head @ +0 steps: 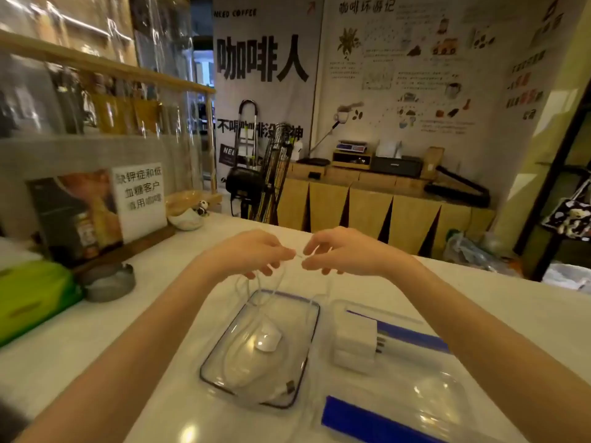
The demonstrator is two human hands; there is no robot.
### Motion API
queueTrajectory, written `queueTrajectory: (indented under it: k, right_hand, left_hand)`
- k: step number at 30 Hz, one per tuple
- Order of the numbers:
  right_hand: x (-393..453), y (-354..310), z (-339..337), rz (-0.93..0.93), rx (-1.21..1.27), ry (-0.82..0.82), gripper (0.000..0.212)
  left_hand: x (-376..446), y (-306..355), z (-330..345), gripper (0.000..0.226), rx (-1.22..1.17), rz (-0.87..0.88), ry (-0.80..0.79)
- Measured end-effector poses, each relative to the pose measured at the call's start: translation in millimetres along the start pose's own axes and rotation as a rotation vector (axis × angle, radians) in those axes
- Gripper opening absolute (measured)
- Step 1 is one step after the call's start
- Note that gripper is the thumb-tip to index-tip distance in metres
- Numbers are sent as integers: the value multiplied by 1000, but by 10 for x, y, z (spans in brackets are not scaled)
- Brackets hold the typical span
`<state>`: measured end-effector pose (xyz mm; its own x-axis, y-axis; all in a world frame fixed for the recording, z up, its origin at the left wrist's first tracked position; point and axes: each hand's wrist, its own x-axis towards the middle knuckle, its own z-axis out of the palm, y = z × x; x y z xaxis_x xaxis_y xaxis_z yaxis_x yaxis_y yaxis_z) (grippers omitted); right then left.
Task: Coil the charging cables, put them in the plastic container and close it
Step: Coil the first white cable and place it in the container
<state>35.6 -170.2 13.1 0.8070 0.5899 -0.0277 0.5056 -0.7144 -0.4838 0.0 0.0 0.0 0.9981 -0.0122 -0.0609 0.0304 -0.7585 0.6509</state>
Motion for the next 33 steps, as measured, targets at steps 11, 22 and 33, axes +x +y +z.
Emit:
queueTrajectory:
  k: [11,22,33]
  right_hand:
    - [324,22,580,31,124,-147,23]
    - [373,23,771,23,86,-107,30]
    - [325,-7,469,41,598,116,28]
  left_hand:
    - [47,-691,422,48,-50,-98,370]
    - [137,-809,528,8,-167,-33,327]
    - [33,-363,52,18,-319,201,377]
